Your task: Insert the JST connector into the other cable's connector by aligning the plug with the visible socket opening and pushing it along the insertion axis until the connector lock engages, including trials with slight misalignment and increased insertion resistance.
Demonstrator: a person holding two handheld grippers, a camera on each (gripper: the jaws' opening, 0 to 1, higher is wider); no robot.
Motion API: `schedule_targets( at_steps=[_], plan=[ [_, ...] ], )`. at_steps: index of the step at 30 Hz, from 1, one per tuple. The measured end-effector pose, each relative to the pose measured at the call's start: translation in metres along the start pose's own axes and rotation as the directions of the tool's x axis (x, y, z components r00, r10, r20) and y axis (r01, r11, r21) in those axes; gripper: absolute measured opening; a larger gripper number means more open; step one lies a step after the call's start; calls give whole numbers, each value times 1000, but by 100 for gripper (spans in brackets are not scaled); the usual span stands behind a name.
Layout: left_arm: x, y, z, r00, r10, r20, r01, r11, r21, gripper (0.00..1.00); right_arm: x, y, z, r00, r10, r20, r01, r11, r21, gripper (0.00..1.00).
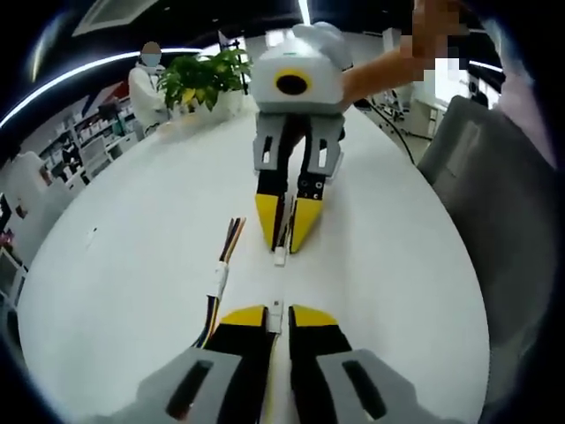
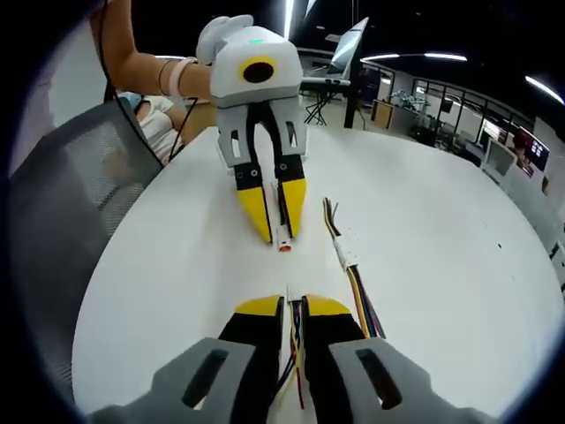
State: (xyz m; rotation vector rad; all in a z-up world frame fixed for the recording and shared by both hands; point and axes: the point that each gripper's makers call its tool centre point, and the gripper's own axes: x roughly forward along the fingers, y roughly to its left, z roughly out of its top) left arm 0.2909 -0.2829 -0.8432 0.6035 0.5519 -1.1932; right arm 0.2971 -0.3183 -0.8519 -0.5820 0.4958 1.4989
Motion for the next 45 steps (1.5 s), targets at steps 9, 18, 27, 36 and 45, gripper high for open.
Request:
schedule_targets(
  at_steps=[9, 18, 27, 36, 45],
  plan=[
    [2, 0, -4, 1000, -4, -1, 4, 1000, -9, 0, 1, 2, -1, 1000, 8, 3, -8, 1000, 8, 4],
    [2, 1, -4, 999, -4, 34, 5, 999, -43, 0, 1, 2, 0, 1000, 7, 13, -7, 999, 31, 6],
    [1, 4, -7, 998, 1, 68, 5, 997, -81, 0, 1, 2, 1, 999, 7, 32, -8, 1000, 22, 4],
    [0, 3, -5, 997, -2, 83, 10, 995, -95, 0, 2, 1, 1, 1000, 1, 30, -2, 1000, 27, 3],
    [0, 1, -4, 997, -3, 76, 16, 984, -175, 0, 0, 2, 4, 1000, -7, 23, 6, 999, 39, 3]
  ],
)
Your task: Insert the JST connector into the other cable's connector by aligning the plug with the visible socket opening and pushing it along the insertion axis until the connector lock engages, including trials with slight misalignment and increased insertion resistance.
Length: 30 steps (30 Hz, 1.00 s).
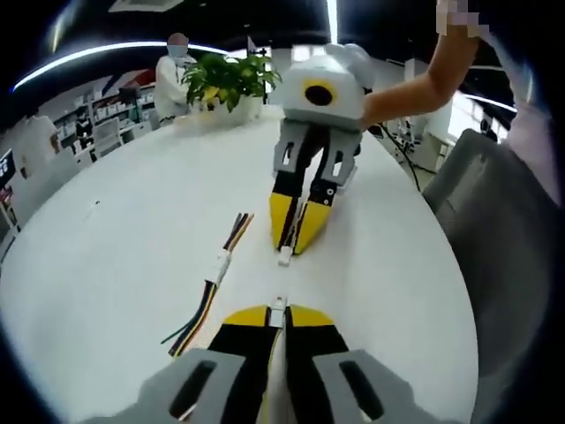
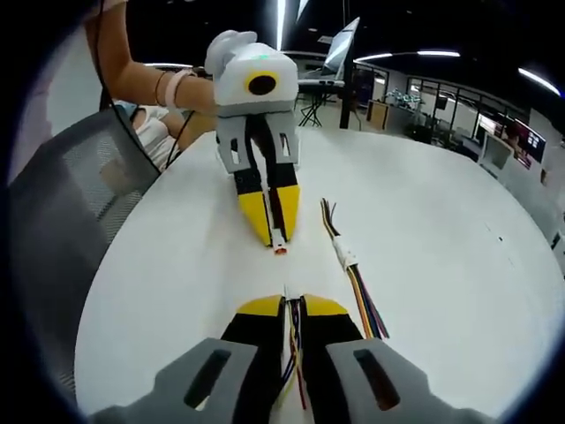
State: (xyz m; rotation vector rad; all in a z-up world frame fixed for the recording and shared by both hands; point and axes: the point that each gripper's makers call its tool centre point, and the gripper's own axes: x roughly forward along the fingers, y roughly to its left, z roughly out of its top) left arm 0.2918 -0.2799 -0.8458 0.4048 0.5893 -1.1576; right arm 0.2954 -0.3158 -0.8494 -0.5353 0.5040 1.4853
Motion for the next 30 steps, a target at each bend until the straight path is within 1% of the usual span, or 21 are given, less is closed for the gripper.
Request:
schedule_targets(
  at_steps=[2, 4, 7, 11, 13, 16, 19, 22, 26, 30],
  plan=[
    [0, 0, -1, 1000, -2, -3, 2, 1000, -11, 0, -2, -1, 1, 1000, -10, 0, 10, 1000, 1, 3],
    [1, -3, 1, 1000, -18, 18, 20, 997, -69, 0, -3, -3, 2, 1000, -26, -5, 26, 1000, -7, 3],
    [0, 0, -1, 1000, -11, 1, 11, 999, -32, 0, -7, -3, 6, 1000, -31, 7, 31, 1000, 3, 2],
    [-1, 1, 4, 1000, -11, 13, 11, 1000, -24, 0, -11, -1, 10, 999, -32, 13, 32, 999, 6, 2],
    [-2, 4, 4, 1000, 2, -5, -2, 1000, 10, 0, -12, 0, 12, 999, -31, 15, 31, 999, 8, 2],
    [-5, 2, 12, 1000, 3, 1, -3, 1000, 19, 0, -12, 1, 13, 999, -30, 19, 30, 1000, 7, 2],
    [-7, 3, 20, 1000, 7, 11, -7, 999, 46, 0, -13, 3, 17, 999, -28, 21, 28, 999, 22, 2],
    [-6, 2, 23, 1000, 4, 10, -5, 997, 72, 0, -13, 5, 23, 999, -17, 50, 13, 997, 76, 2],
    [-7, 0, 29, 1000, 8, 0, -8, 992, 126, 0, -13, 4, 27, 998, -27, 49, 24, 997, 76, 2],
    [-8, -1, 33, 1000, 4, 0, -4, 990, 142, 0, -13, 7, 32, 998, -26, 53, 21, 996, 91, 2]
  ],
)
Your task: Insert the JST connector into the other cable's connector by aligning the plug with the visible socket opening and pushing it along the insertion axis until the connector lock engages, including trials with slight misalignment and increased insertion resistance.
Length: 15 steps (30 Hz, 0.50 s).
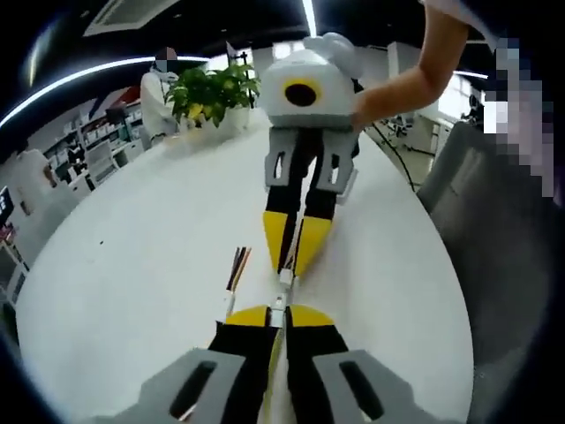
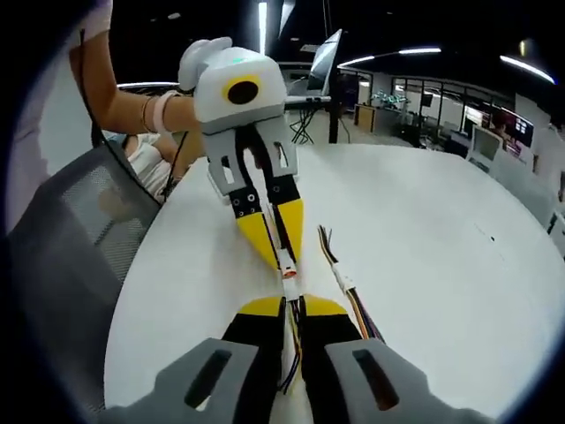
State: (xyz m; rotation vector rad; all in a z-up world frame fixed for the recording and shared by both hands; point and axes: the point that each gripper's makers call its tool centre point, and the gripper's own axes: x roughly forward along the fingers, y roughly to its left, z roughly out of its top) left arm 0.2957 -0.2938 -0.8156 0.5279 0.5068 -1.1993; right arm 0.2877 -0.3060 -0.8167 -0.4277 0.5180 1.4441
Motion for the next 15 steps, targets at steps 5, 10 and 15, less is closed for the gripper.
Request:
schedule_targets(
  at_steps=[5, 10, 15],
  plan=[
    [2, -1, -2, 1000, -3, -12, 3, 1000, 9, 0, 0, -1, -3, 1000, -6, -10, 6, 1000, 3, 2],
    [3, -3, -1, 1000, -6, -12, 6, 1000, 15, 0, 0, -1, -4, 1000, -4, -13, 4, 1000, 8, 2],
    [2, -3, 5, 1000, 2, -4, -2, 999, 36, 0, 1, 0, -4, 1000, -2, -11, 2, 1000, 9, 2]
  ],
)
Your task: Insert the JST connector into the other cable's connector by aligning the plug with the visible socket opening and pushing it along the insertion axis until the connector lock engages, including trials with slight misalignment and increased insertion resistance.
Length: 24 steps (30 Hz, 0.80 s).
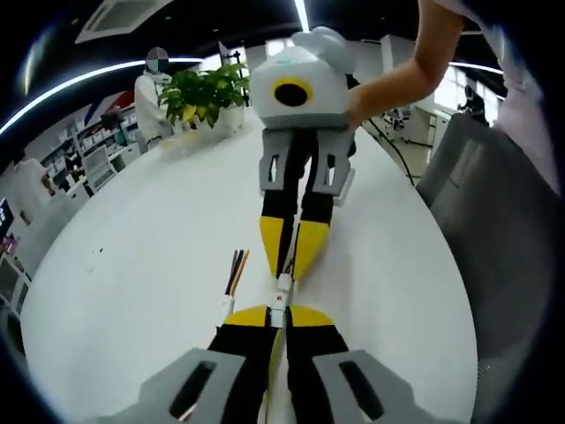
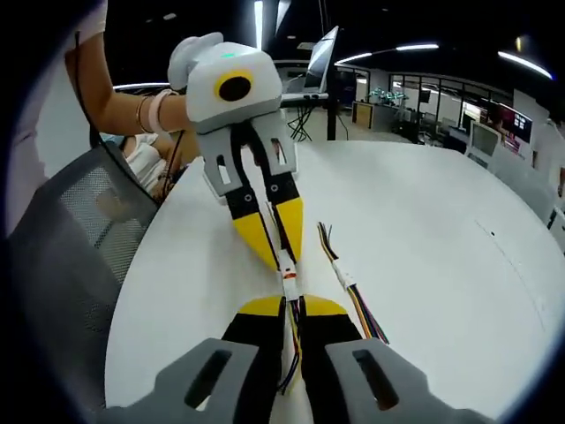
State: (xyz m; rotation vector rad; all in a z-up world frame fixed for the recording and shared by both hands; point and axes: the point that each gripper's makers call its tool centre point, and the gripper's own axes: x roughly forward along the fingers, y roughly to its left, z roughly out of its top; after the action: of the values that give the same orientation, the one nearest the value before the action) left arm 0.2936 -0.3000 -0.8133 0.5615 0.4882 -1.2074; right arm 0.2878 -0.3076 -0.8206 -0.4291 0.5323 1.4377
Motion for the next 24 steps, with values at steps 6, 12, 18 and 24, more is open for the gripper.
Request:
schedule_targets(
  at_steps=[6, 12, 18, 24],
  plan=[
    [0, 0, 0, 1000, 0, -17, 0, 1000, 29, 0, 0, 1, 2, 1000, 0, 3, 0, 1000, -4, 2],
    [1, -2, 0, 999, -4, -32, 7, 997, 74, 0, 1, 2, 1, 1000, 5, -3, -5, 1000, 14, 2],
    [2, -6, 1, 999, -11, -52, 17, 992, 127, 0, 1, 4, -2, 1000, 15, -20, -15, 1000, 18, 2],
    [5, -9, -1, 997, -23, -76, 34, 987, 155, 0, 3, 7, -6, 999, 28, -45, -27, 999, 28, 2]
  ],
)
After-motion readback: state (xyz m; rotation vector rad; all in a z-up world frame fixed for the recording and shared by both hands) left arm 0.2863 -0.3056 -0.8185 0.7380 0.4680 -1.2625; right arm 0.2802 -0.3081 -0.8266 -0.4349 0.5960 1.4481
